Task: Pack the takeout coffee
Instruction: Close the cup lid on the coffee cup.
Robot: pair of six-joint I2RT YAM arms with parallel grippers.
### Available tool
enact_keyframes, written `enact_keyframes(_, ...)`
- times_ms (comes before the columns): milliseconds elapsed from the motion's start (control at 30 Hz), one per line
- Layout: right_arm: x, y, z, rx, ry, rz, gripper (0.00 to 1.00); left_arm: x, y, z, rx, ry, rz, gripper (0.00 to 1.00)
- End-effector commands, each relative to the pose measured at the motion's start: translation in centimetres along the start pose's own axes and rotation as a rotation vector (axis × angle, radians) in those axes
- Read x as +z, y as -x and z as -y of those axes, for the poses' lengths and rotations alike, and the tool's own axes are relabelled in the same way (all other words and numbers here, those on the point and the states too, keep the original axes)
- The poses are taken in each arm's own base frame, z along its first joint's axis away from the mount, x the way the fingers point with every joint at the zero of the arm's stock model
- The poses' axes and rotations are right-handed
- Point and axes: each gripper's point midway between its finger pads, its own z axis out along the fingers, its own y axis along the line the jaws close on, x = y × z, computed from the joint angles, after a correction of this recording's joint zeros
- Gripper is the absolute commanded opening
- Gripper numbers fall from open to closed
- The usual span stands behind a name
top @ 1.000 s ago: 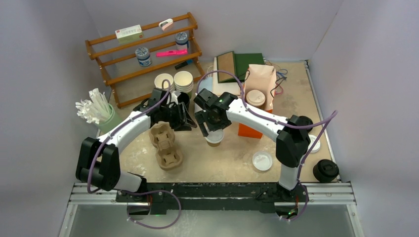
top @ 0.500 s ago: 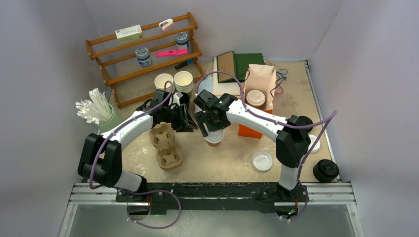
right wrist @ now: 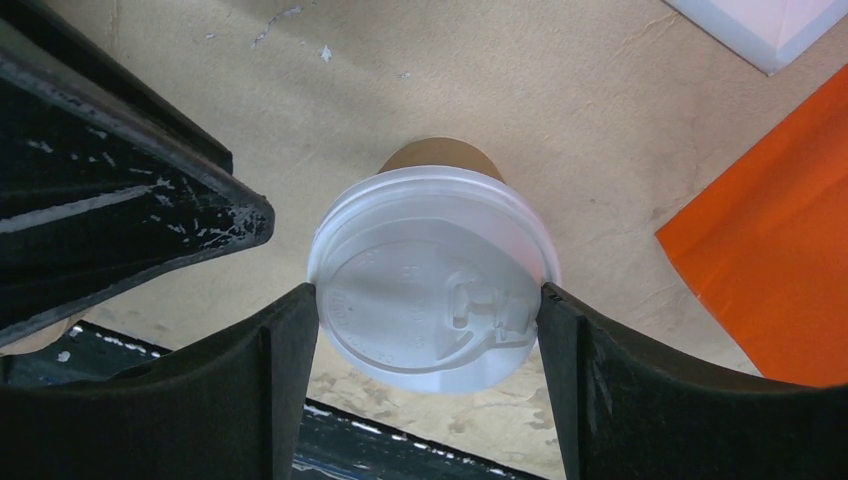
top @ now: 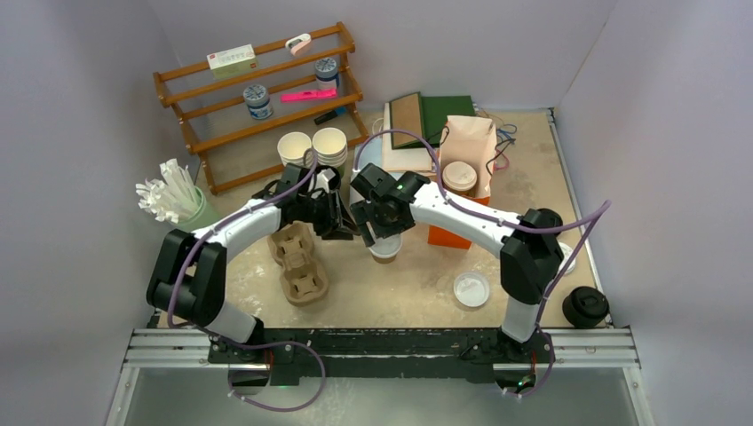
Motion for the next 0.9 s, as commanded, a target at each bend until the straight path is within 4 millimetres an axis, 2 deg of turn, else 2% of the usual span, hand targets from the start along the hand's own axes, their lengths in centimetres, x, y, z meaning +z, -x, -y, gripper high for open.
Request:
enact_keyframes(0,1.1,-2.3,1.2,-0.013,-0.033,-0.062,0.76,0.6,-0.1,1.1,0.016,-0.073,-0.022,0.32)
enact_keyframes(533,1.2,-1.9,0.9,-0.062,0.010,-0.013,0.75,2.5,-0.2,2.5,0.030,-0.157,-0.082,0.32)
enact_keyframes(633,1.1,-1.9,0.8,-0.063,0.012,-0.014,0.75,3.0,-0.4,2.0,0.025,-0.136,-0.094,0.31)
enact_keyframes(867,1.3,-2.3,0.8,-0.065,0.022,-0.019,0.75,3.7,-1.1,-0.3,0.003,-0.047,-0.116,0.22)
